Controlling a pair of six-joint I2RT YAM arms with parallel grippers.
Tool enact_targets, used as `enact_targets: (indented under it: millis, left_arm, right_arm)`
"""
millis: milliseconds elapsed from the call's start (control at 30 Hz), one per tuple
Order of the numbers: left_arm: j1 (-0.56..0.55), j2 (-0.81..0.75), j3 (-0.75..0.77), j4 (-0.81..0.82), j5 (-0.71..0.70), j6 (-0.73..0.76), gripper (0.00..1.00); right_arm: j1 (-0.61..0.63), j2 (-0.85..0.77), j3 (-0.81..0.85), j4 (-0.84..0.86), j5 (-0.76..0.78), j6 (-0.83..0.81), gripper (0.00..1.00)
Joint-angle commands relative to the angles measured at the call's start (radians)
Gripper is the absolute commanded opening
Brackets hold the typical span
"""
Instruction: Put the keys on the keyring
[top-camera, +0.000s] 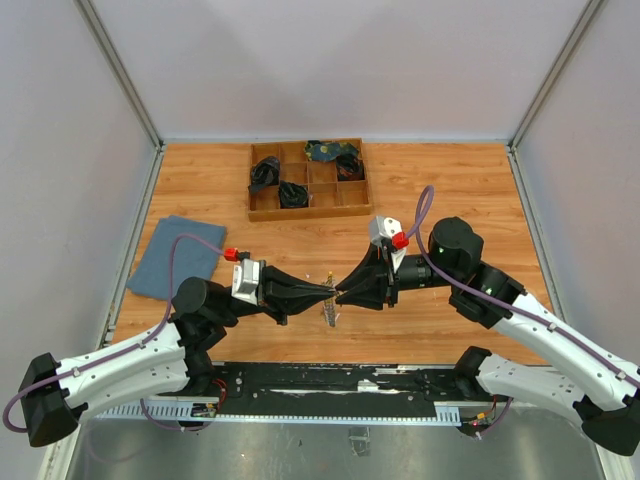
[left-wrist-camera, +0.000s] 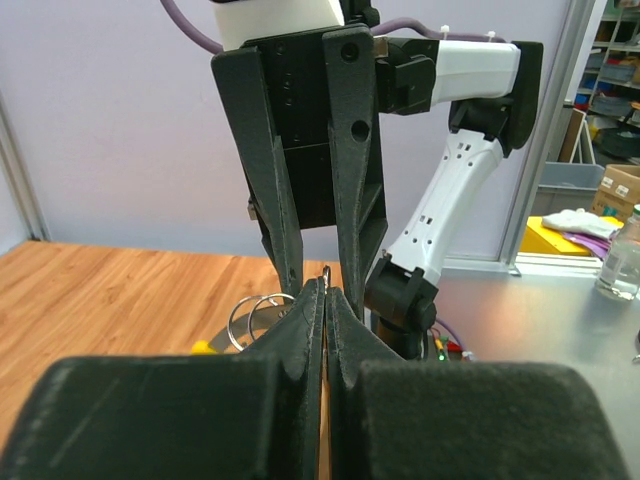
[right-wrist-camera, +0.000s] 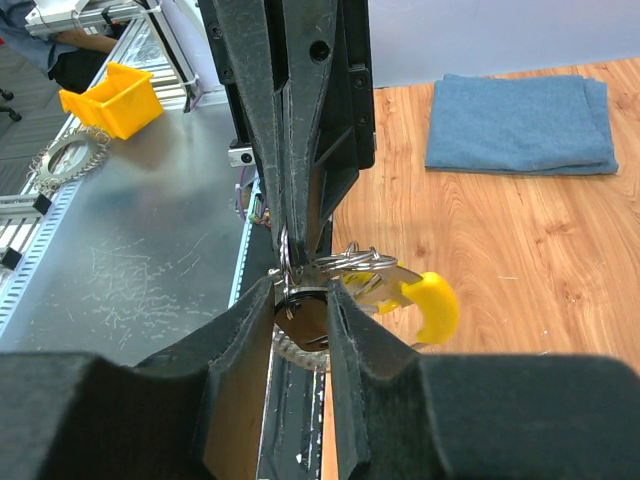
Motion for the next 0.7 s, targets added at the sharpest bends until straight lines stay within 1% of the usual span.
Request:
enact_targets:
  millis: [0,333,400,533,567,667]
  left_arm:
    - [0.006,-0.003,0.044,0.066,0.002,-0.001,0.01]
    - [0.006,0.017,0.054,0.066,0.015,-0.001,0.01]
    - [0.006,0.017,0.054,0.066,0.016,-0.002,0.01]
    - [0.006,0.016,0.053,0.068,0.014,-0.002,0.00]
    - [0.006,0.016,0.051,0.069,0.015,-0.003,0.01]
    - [0.006,0.012,0.048,0.072,0.014,-0.006,0.00]
  right_arm:
    - [0.017,-0.001,0.015,0.001,0.014,-0.021,0.27]
    - [0.021,0.003,0.017,0.007,0.027,-0.024,0.22]
    - [0.021,0.003,0.017,0.006,0.027,-0.026,0.19]
    - [0.021,0.002,0.019,0.002,0.024,-0.030,0.03]
    - [0.021,0.003,0.020,-0.002,0.024,-0.031,0.01]
    - [0.022,-0.003,0.028,-0.023,0.034,-0.038,0.00]
